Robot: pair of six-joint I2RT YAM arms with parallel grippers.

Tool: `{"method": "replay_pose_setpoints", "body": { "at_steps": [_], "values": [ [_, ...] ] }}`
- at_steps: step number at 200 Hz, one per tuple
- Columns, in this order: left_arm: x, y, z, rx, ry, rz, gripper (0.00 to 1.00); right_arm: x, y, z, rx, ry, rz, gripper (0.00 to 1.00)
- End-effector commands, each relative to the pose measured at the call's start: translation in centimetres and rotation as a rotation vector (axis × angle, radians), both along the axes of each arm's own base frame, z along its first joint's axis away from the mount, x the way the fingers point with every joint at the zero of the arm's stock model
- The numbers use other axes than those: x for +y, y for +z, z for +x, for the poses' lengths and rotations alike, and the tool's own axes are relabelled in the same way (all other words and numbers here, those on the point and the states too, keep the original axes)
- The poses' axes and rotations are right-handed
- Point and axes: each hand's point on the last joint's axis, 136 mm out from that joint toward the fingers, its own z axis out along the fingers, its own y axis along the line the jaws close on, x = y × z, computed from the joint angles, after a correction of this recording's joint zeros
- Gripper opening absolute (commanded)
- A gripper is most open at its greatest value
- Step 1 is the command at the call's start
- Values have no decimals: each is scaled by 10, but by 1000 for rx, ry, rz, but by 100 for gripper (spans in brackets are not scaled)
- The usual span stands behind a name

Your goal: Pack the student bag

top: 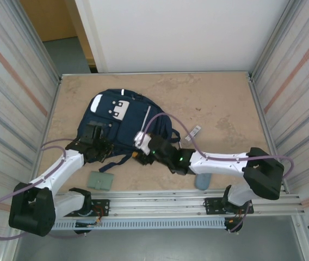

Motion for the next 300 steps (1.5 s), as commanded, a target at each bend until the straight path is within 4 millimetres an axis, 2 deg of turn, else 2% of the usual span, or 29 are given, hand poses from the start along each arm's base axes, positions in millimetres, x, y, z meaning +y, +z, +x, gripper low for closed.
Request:
{"method": "replay_pose_setpoints", "body": {
  "at_steps": [1,15,21,51,66,87,117,165,197,276,300],
  "values": [
    [-23,42,23,-115,16,-153,0,31,-9,-34,23,138,50,75],
    [-28,50,24,-116,19,-190,0,50,-17,-57,41,244,112,74],
    [-30,53,26,-121,18,-202,0,57,-18,-61,33,252,139,74],
    [-36,67,26,-140,-14,-221,0,76,-37,-42,106,140,242,67],
    [-36,69,23,-143,-4,-228,0,83,-41,-35,49,130,287,64],
    [-36,72,21,-162,-19,-227,0,87,-41,-26,-1,125,378,63],
    [-37,68,14,-149,-30,-234,0,83,-42,7,0,14,460,60],
    [-39,61,8,-128,-31,-258,0,89,-45,29,-41,-17,461,59],
    [-39,59,4,-127,-28,-268,0,90,-50,48,-42,-92,480,53],
    [-41,47,0,-104,-15,-298,0,102,-41,49,-43,-125,617,35],
    [-39,44,0,-99,-6,-289,0,94,-45,52,9,-165,647,26]
  ]
}}
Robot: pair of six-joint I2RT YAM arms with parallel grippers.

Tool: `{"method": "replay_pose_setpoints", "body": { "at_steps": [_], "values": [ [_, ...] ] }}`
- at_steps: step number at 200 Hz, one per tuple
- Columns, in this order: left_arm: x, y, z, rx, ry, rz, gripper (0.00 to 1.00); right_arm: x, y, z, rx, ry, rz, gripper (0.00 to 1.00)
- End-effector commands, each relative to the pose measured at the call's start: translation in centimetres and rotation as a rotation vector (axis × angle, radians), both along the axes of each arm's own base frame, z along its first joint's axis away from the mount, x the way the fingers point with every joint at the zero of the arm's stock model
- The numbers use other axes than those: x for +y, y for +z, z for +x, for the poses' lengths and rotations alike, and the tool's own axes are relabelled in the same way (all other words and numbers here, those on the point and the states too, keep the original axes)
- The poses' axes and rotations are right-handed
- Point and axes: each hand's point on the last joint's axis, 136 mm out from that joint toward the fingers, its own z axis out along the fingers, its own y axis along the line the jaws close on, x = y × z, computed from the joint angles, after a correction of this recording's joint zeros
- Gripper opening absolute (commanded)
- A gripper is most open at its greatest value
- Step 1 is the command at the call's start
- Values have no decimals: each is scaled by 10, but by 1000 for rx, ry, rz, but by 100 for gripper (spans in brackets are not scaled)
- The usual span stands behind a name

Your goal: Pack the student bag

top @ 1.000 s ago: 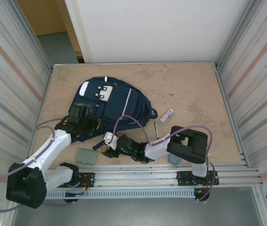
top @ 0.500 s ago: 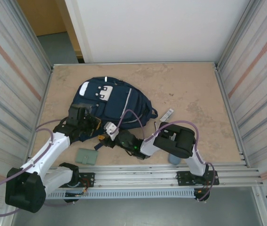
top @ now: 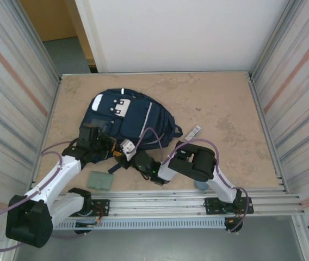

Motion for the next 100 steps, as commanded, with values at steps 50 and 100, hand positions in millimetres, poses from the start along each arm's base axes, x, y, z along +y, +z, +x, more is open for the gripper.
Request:
{"method": "replay_pose_setpoints", "body": {
  "at_steps": [50,100],
  "values": [
    [-3,-2,-5,4,-23,-7,0,-11,19,4,125,-49,168,14],
    [14,-6,8,-30,3,27,0,-15,16,-10,215,8,188,11]
  ]
}}
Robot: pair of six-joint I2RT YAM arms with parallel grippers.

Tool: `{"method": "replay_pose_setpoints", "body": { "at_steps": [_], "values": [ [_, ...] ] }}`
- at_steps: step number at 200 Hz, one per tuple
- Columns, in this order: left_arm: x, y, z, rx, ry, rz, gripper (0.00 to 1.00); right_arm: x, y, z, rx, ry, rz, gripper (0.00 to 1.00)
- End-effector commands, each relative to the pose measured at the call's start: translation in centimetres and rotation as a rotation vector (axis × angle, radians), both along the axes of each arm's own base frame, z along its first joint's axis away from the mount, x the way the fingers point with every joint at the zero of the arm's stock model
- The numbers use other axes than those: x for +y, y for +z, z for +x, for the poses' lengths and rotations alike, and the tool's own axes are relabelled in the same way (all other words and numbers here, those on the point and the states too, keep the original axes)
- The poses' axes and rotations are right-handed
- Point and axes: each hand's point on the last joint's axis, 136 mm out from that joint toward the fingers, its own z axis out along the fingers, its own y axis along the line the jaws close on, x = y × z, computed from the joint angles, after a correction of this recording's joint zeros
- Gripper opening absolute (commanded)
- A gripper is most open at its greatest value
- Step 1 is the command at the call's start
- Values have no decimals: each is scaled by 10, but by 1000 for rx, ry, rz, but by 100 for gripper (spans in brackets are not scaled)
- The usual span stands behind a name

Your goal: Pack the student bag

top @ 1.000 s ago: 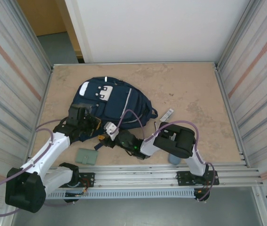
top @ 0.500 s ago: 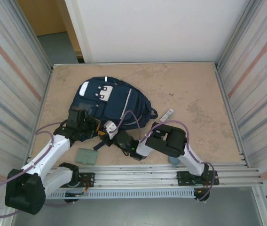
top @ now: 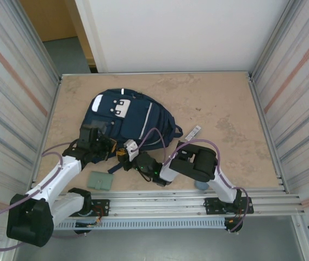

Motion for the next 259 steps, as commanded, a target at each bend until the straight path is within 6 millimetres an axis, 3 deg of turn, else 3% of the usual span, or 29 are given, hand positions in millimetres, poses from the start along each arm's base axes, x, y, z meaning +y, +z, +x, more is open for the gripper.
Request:
{"method": "replay_pose_setpoints", "body": {
  "at_steps": [1,56,82,112,135,149,172,203,226,259],
  "values": [
    [8,5,10,-51,-1,27,0,-10,21,2,65,-20,95,11],
    [25,11,28,-104,-2,96,0,-17,16,-1,156,10,97,4],
    [31,7,30,-98,3,103,0,-19,9,-7,175,46,68,1],
    [22,9,28,-109,-20,53,0,-17,1,-16,195,99,52,0],
    [32,7,26,-107,23,87,0,-20,-4,-15,238,108,63,0],
    [34,10,26,-105,29,88,0,-21,-9,-18,234,114,37,23],
    [29,6,15,-43,51,45,0,-11,1,-40,66,254,-48,27],
    [17,12,5,-67,101,-2,0,5,7,-49,-225,269,-250,47],
    [16,15,1,-61,114,-4,0,15,14,-40,-395,196,-345,51],
    [6,25,1,-81,86,-45,0,11,26,-9,-467,-1,-340,51]
  ]
}}
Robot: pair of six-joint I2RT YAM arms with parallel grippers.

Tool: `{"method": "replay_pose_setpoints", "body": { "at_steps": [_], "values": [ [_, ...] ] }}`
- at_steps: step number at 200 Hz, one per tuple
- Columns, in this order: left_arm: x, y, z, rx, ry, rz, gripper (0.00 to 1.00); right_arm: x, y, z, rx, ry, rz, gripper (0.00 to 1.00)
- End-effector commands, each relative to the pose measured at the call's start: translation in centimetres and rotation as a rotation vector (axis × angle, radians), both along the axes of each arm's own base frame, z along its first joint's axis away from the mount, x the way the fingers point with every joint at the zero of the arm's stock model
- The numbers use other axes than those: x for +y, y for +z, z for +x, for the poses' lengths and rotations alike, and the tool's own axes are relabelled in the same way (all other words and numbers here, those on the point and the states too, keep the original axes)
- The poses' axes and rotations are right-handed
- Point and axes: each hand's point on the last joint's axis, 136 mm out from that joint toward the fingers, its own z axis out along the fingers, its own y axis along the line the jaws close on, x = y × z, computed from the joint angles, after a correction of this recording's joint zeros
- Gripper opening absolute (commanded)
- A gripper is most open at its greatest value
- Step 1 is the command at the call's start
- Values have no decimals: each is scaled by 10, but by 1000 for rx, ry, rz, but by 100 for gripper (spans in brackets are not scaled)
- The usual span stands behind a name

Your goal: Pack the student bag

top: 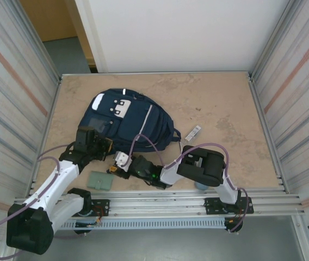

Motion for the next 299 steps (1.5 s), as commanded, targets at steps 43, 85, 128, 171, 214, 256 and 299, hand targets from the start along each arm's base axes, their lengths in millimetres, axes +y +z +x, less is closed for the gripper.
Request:
{"method": "replay_pose_setpoints", "body": {
  "at_steps": [43,85,128,171,214,256,299],
  "values": [
    [-18,20,2,-46,-18,-96,0,-12,11,56,-156,-304,26,49],
    [-24,21,1,-45,-31,-120,0,-6,11,65,-156,-385,53,38],
    [-27,18,-1,-32,-40,-130,0,-6,11,68,-135,-414,73,25],
    [-27,17,-1,-30,-46,-124,0,-19,2,76,-82,-462,79,18],
    [-20,15,-1,-31,-27,-99,0,-36,5,84,-42,-556,136,0],
    [-4,8,5,-42,9,-41,0,-56,19,76,-11,-685,210,0],
    [13,-1,11,-36,42,1,0,-73,5,70,123,-710,215,0]
  ]
}}
